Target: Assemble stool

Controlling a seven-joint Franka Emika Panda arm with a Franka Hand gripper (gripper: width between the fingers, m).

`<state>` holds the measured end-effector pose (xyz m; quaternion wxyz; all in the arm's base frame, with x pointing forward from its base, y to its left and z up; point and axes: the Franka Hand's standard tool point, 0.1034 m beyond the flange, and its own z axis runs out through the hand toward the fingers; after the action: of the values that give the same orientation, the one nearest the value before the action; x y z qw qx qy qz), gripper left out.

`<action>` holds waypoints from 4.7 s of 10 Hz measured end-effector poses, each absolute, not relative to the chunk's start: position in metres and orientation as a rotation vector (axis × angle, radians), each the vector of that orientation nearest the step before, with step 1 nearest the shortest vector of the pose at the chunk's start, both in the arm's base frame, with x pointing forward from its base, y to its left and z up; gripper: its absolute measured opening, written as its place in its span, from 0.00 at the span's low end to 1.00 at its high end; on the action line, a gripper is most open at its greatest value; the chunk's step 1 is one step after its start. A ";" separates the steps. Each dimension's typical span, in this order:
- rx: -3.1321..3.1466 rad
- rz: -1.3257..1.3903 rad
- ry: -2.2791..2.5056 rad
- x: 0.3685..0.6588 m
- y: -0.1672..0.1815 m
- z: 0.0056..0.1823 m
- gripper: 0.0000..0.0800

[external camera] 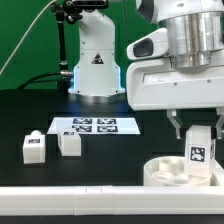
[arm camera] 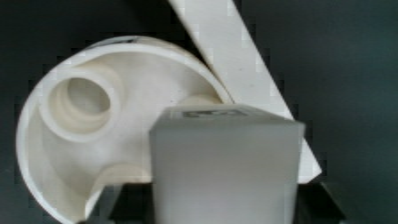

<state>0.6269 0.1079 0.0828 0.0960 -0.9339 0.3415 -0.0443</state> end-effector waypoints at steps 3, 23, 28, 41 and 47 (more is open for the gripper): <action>-2.522 -0.092 1.401 0.629 0.107 0.084 0.42; -0.896 0.228 2.585 0.624 0.111 0.080 0.42; -1.318 0.278 2.445 0.624 0.097 0.096 0.80; -1.888 0.095 2.063 0.601 0.037 0.085 0.81; -2.738 0.023 1.097 0.595 0.038 0.078 0.81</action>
Offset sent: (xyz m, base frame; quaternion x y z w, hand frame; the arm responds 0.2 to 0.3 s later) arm -0.0088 0.0040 -0.0021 0.0415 -0.0362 0.2101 0.9761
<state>0.5946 0.0381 0.0779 0.0959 -0.9240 0.3701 0.0079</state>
